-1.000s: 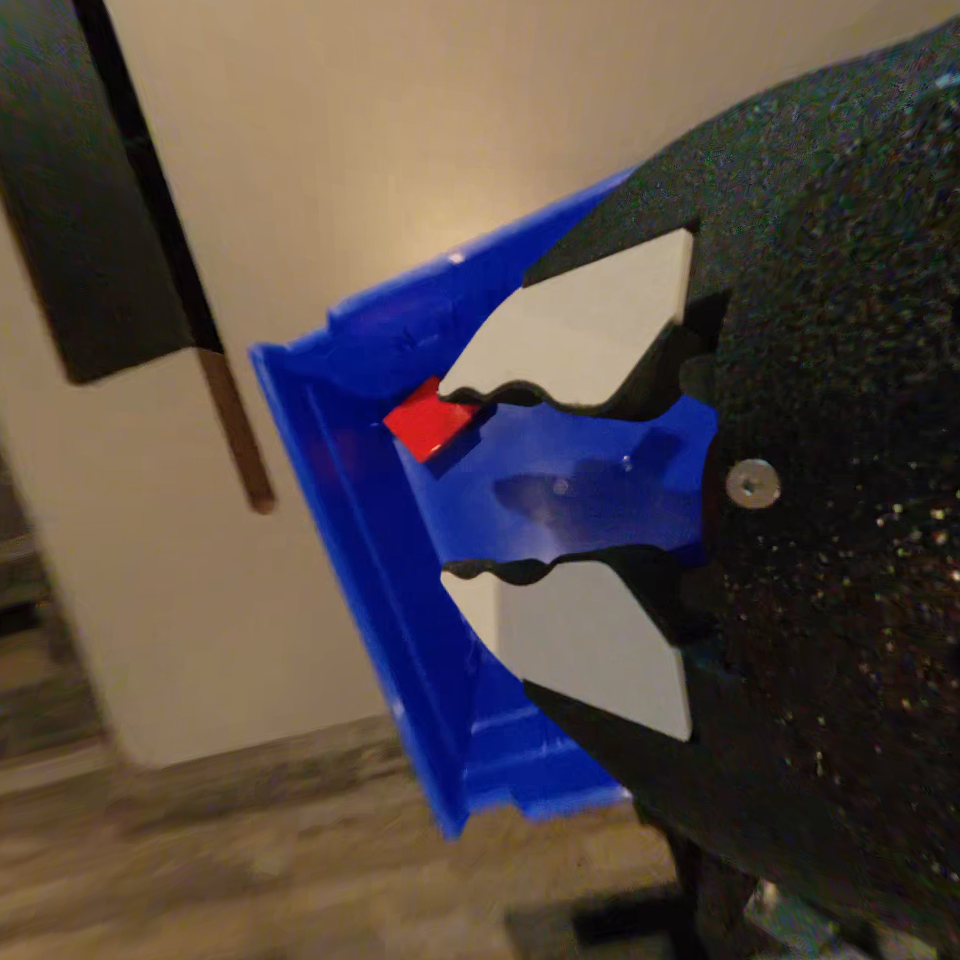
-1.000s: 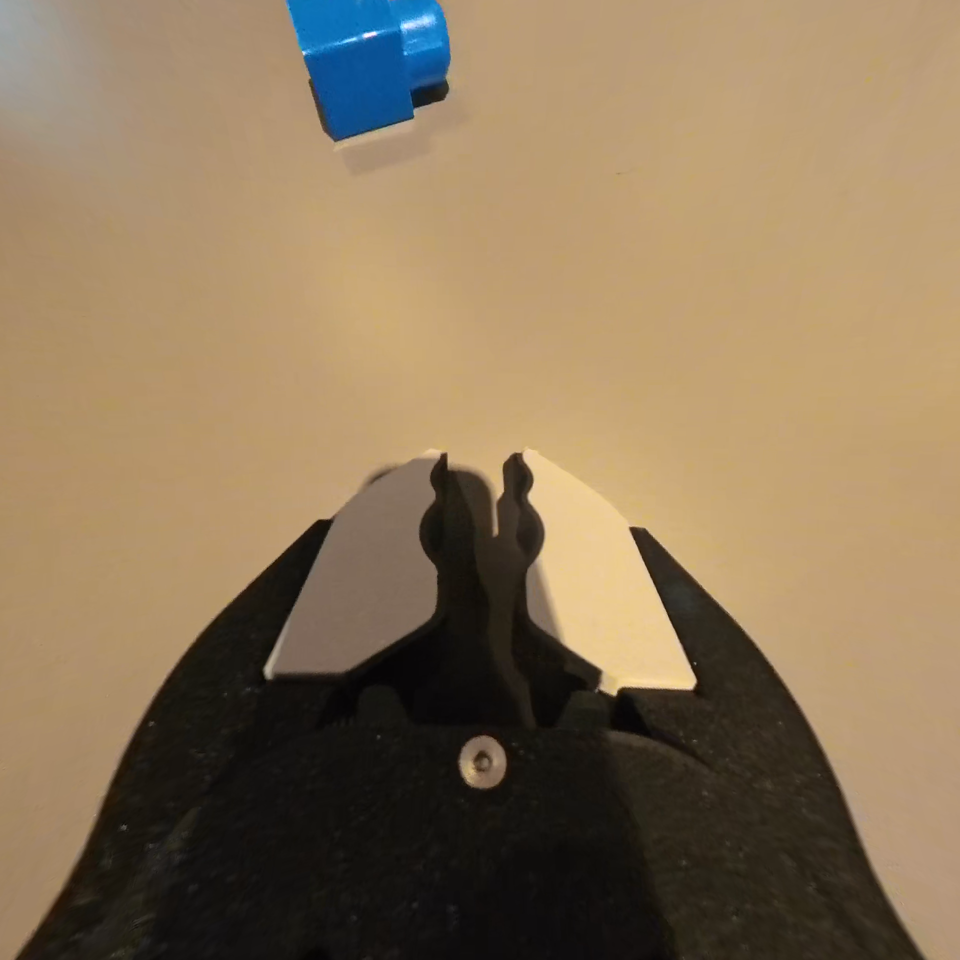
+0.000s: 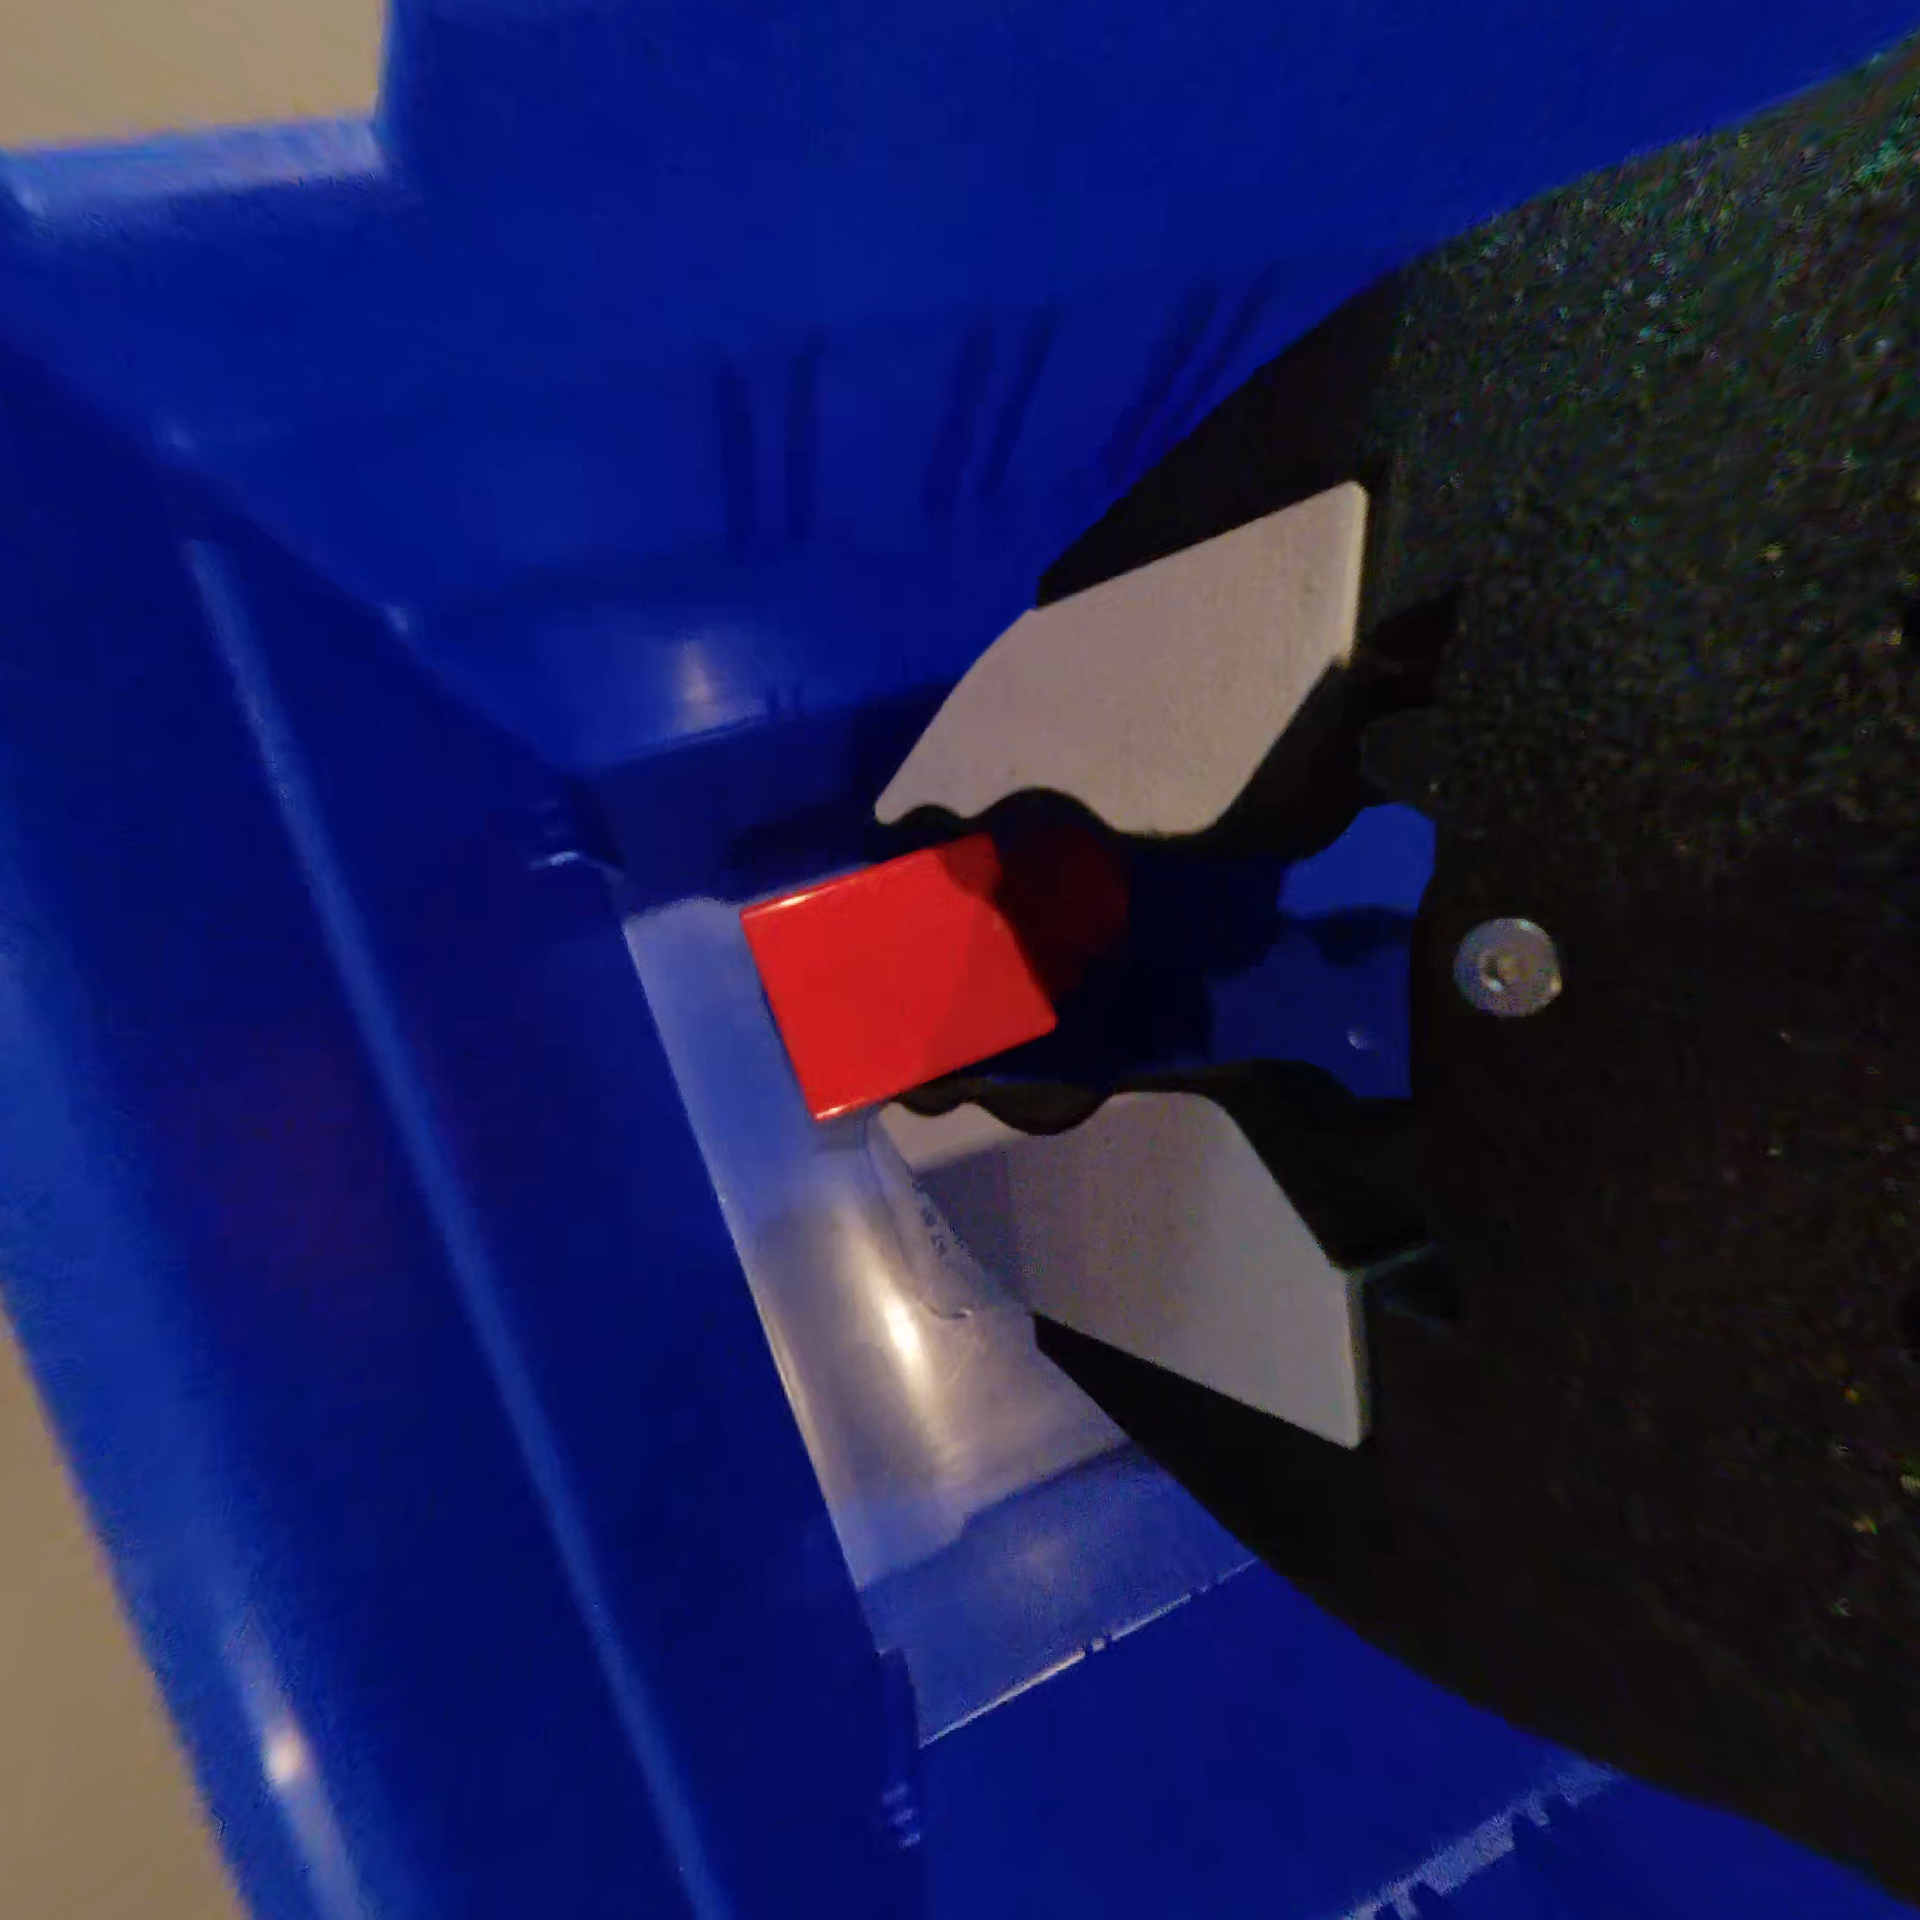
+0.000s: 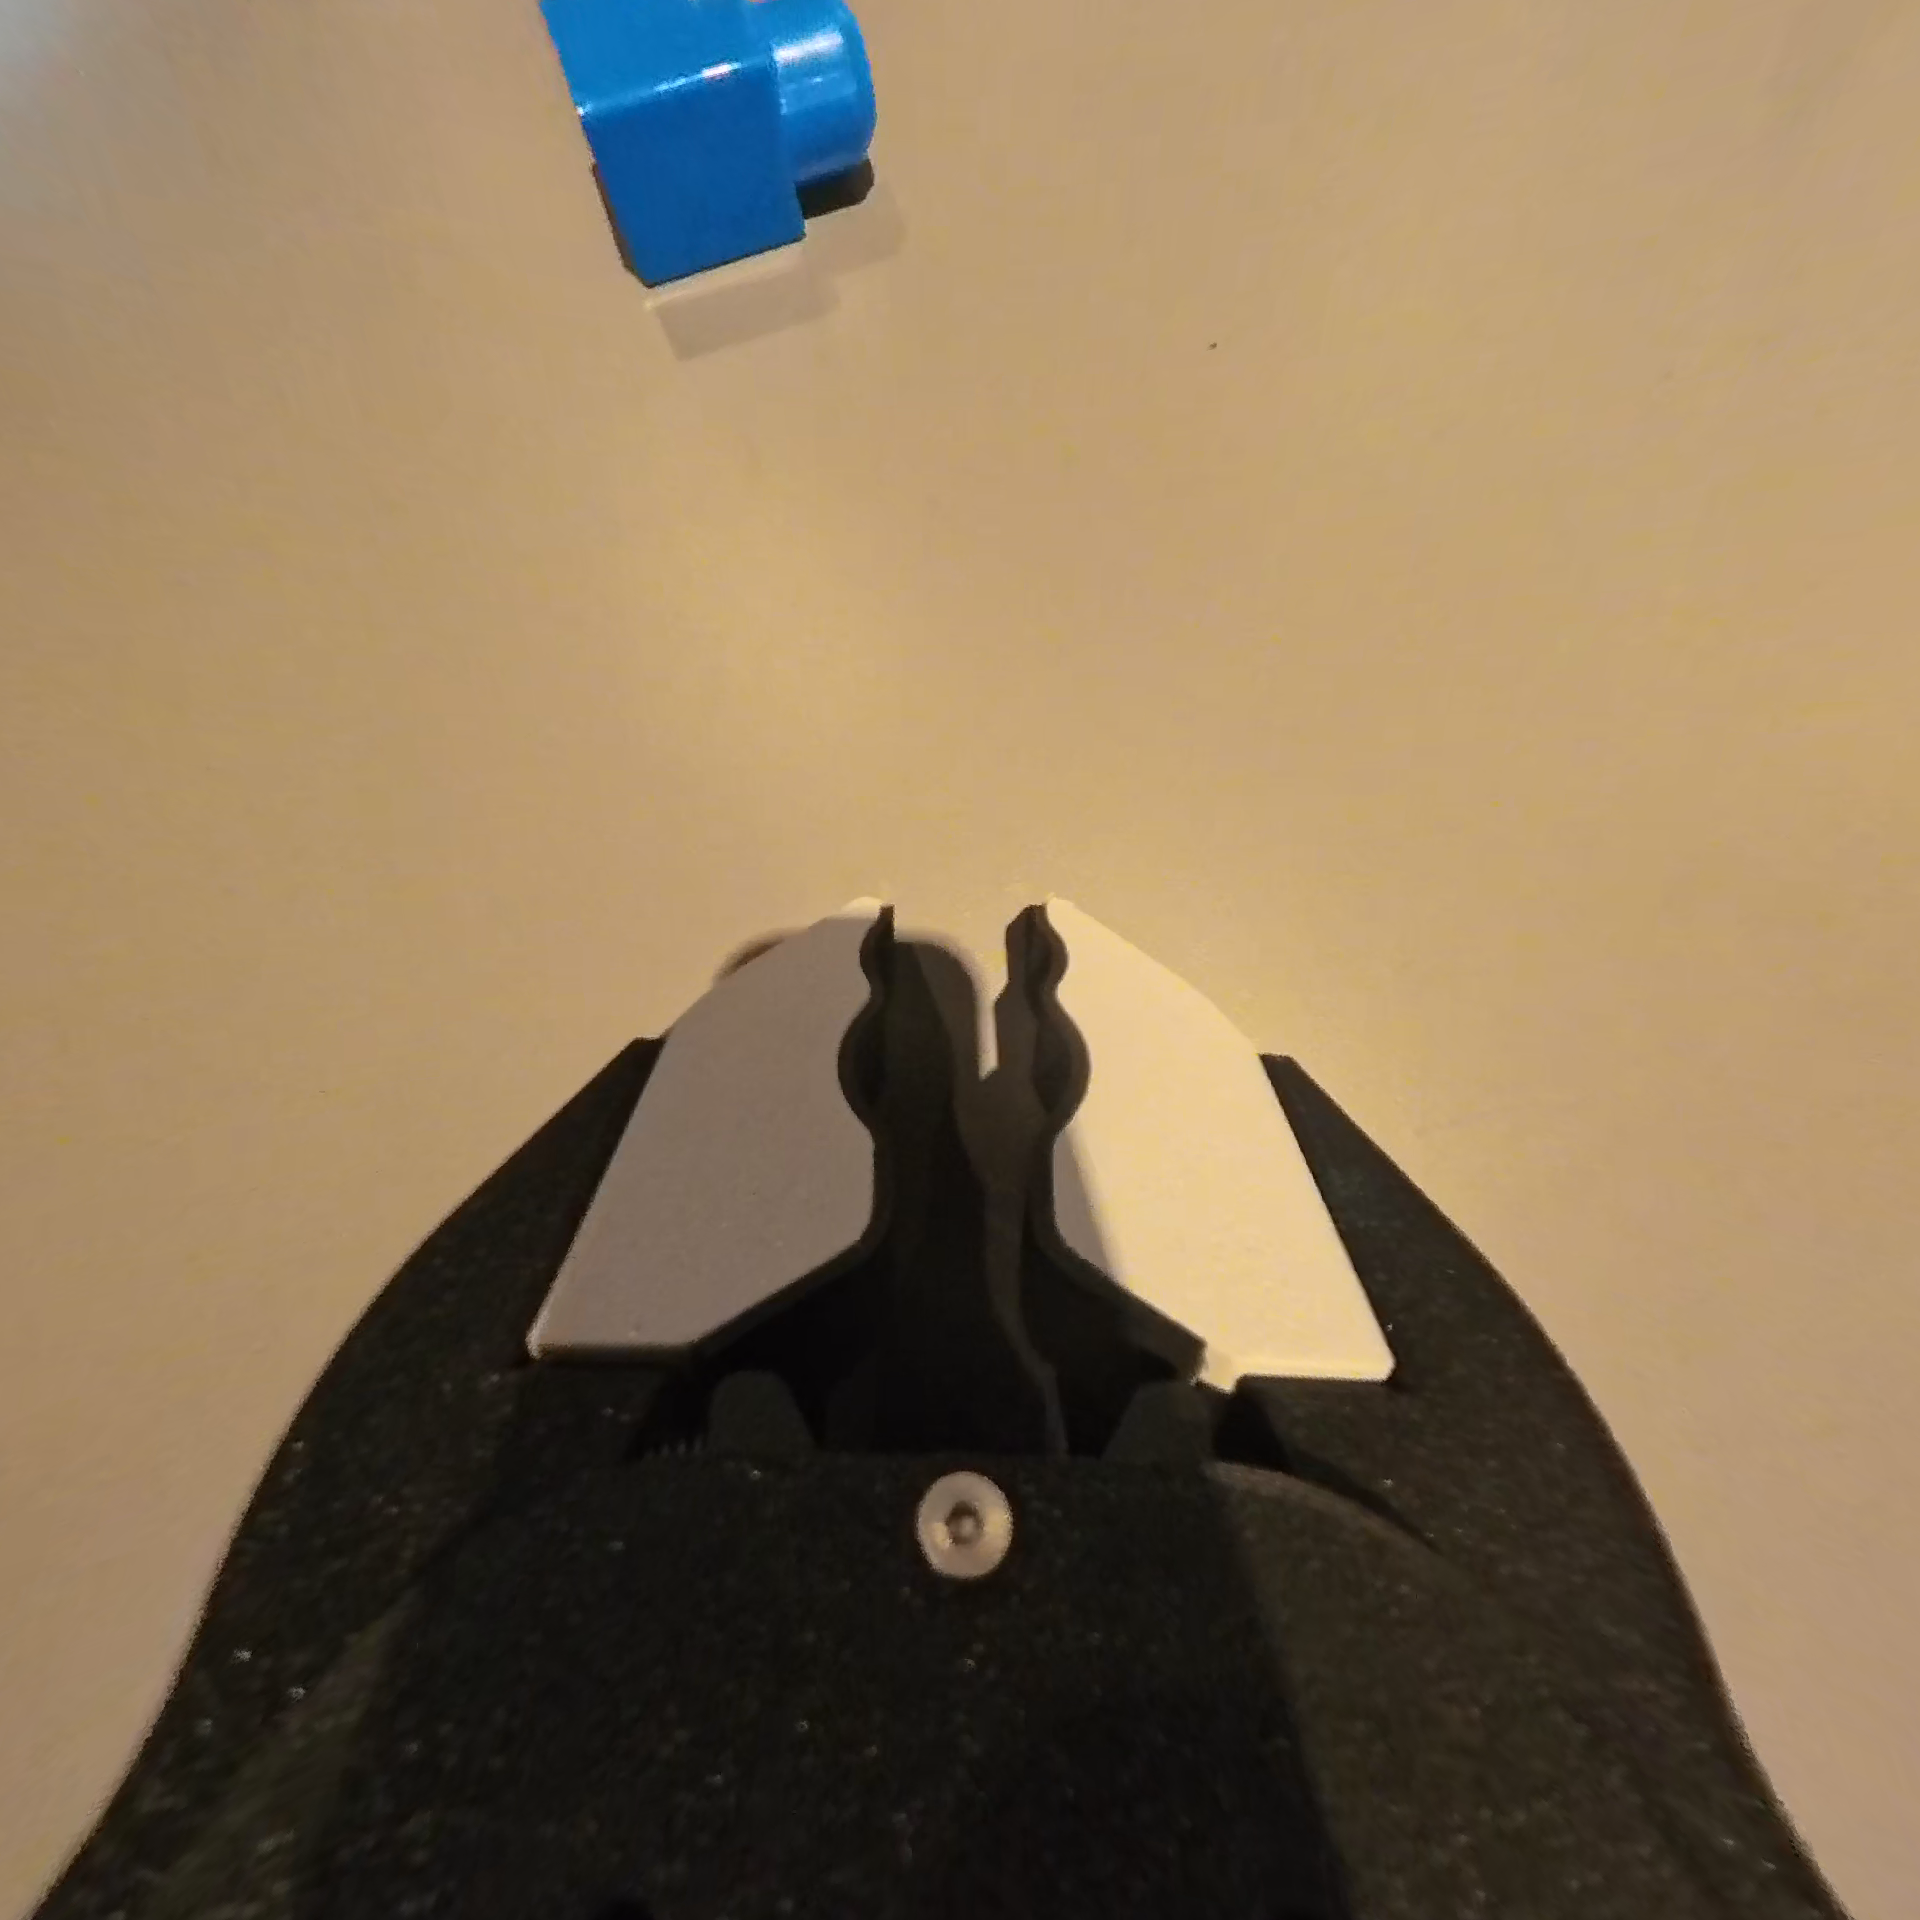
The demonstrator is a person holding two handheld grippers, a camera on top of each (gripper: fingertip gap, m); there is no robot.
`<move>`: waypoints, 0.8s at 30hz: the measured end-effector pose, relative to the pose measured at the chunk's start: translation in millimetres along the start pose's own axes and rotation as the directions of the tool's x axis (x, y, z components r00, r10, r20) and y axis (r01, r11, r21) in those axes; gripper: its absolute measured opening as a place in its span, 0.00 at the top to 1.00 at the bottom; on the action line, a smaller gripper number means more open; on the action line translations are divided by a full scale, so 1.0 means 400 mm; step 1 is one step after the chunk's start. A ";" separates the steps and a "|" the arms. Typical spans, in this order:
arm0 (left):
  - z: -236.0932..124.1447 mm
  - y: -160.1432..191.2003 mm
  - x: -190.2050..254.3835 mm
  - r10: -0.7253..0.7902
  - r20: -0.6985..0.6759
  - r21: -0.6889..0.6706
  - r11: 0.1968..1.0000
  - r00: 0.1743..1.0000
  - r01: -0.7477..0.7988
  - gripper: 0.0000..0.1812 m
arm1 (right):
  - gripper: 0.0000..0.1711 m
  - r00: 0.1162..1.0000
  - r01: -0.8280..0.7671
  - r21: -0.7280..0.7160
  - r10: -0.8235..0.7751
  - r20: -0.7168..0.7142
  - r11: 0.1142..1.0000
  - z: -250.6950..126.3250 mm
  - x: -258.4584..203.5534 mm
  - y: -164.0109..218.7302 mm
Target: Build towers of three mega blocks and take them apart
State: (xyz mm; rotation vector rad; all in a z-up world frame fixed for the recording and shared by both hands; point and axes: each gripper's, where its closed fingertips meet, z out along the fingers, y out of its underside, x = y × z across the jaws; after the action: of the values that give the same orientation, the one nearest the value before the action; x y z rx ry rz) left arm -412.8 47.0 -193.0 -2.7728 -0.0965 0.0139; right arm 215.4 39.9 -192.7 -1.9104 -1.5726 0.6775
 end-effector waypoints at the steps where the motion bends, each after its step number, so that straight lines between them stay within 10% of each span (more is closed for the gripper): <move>1: -0.008 -0.004 -0.009 -0.008 0.024 0.012 1.000 1.000 0.007 0.76 | 0.85 1.000 0.004 0.000 -0.004 0.002 1.000 -0.001 -0.002 0.001; 7: -0.285 -0.145 0.051 0.007 0.169 0.341 0.938 0.986 -0.065 0.77 | 0.83 0.999 0.035 -0.002 -0.035 0.028 0.999 0.000 -0.010 -0.001; 12: -0.460 -0.220 0.616 0.424 -0.117 0.598 0.752 0.898 -0.277 0.77 | 0.81 0.985 0.170 0.042 -0.169 -0.020 0.985 0.027 -0.011 -0.051; 17: -0.308 -0.059 1.206 0.643 -0.460 0.624 0.725 0.613 -0.292 0.77 | 0.79 0.933 0.349 0.202 -0.319 -0.168 0.915 0.026 -0.007 -0.165; 24: -0.120 0.062 1.395 0.715 -0.360 0.525 0.687 0.599 -0.503 0.77 | 0.79 0.850 0.518 0.196 -0.476 -0.225 0.832 0.017 -0.004 -0.125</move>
State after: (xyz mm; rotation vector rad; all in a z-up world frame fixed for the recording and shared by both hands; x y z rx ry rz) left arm 146.7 45.2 -155.7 -2.1684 0.9435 -0.5221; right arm 175.9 46.6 -162.3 -1.2539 -1.6886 0.4439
